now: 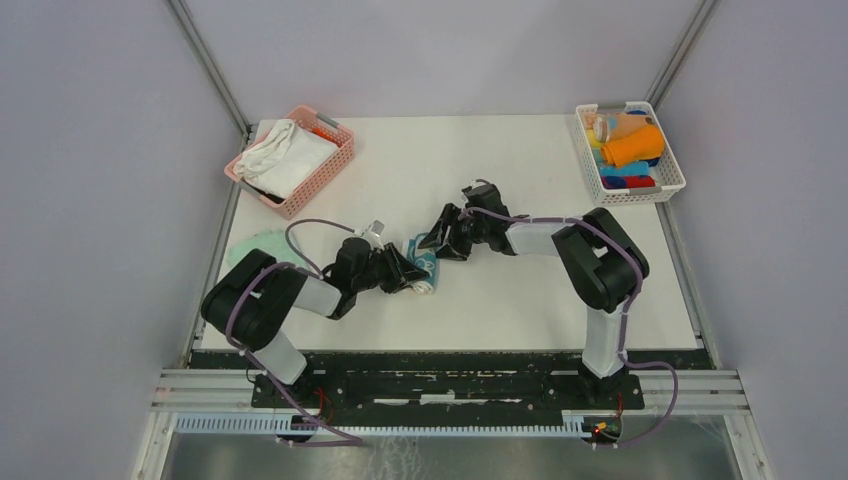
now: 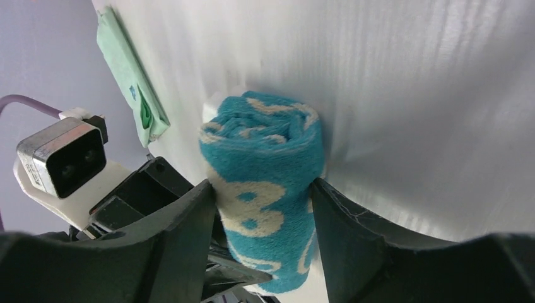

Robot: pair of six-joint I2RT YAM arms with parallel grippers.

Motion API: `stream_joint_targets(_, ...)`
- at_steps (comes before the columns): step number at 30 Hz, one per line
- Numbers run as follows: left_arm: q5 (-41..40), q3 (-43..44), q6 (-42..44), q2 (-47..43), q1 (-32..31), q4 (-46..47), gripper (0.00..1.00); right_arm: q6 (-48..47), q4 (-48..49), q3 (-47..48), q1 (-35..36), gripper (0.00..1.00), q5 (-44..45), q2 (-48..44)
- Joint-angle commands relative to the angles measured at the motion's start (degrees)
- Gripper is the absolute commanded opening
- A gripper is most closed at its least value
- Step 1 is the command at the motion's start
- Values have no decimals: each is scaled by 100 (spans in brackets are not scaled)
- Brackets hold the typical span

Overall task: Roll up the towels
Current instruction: Roll the towel at the center of the board.

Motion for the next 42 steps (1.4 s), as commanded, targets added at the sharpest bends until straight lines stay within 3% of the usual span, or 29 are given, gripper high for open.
stream_joint_targets(1, 859, -263, -923, 381, 216, 1117, 17, 50, 281, -92, 13, 62, -94, 242)
stream_joint_targets(5, 767, -273, -793, 339, 223, 794, 26, -522, -711, 108, 50, 49, 278, 257)
stream_joint_targets(9, 169, -46, -71, -296, 72, -756, 43, -1081, -1770, 531, 202, 41, 842, 204)
stream_joint_targets(15, -2087, 624, 859, -1762, -723, -3336, 69, -1512, -3100, 1181, 501, 39, 1952, 122)
stream_joint_targets(19, -3840, 1318, 1142, -2032, -1597, -4338, 73, -1577, -3601, 1466, 638, 39, 2427, 99)
stream_joint_targets(23, -4785, 1978, 1436, -1616, -2278, -4788, 74, -1579, -3828, 1678, 707, 40, 2546, 163)
stream_joint_targets(29, -5800, 2694, 1755, -715, -2893, -5178, 68, -1546, -3983, 1846, 722, 41, 2535, 240)
stream_joint_targets(37, -5709, 2814, 1694, 136, -2968, -5067, 55, -1560, -3969, 1935, 728, 42, 2377, 210)
stream_joint_targets(42, -5064, 2299, 1475, -116, -2675, -4626, 41, -1653, -3602, 1773, 684, 48, 2012, -39)
